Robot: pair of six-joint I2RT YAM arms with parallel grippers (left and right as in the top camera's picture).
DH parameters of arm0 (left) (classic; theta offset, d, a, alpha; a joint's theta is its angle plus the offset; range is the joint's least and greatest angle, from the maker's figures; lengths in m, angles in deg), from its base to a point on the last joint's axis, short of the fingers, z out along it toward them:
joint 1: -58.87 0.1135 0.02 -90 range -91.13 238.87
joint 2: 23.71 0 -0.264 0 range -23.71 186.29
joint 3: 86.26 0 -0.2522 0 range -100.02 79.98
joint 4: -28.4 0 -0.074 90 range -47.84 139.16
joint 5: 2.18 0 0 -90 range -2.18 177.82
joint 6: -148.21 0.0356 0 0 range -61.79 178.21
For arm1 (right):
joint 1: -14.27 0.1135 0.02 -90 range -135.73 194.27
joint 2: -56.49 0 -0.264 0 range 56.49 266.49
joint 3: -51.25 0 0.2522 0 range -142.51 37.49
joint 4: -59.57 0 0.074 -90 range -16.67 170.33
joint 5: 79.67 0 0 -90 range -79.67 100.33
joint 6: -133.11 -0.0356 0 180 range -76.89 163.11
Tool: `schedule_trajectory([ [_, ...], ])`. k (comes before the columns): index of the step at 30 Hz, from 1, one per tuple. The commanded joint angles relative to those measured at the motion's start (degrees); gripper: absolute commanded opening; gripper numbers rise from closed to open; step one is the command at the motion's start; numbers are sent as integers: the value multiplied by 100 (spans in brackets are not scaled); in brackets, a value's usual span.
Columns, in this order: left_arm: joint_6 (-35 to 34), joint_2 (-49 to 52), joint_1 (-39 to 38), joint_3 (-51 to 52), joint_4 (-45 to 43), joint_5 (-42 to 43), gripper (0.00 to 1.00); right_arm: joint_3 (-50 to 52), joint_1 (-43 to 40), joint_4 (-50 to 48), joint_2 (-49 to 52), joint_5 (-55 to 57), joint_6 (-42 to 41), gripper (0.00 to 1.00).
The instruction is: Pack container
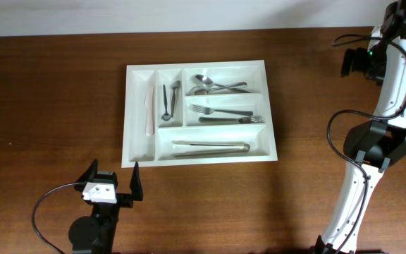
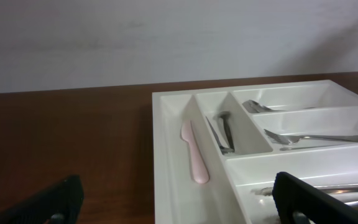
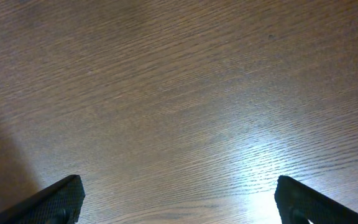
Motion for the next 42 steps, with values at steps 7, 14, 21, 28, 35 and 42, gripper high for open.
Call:
schedule_trajectory([
  [7, 127, -55, 26, 55, -33, -76, 99, 33, -22, -2, -131, -33, 39, 99],
  [14, 127, -55, 26, 55, -33, -76, 99, 33, -22, -2, -131, -33, 39, 99],
  [21, 127, -55, 26, 55, -33, -76, 99, 33, -22, -2, -131, -33, 39, 99],
  [28, 127, -55, 26, 55, -33, -76, 99, 33, -22, -2, -131, -33, 39, 99],
  [35, 127, -55, 26, 55, -33, -76, 99, 33, -22, -2, -131, -33, 39, 99],
  [42, 127, -55, 26, 55, -33, -76, 99, 31, -20, -2, -120, 50, 59, 99],
])
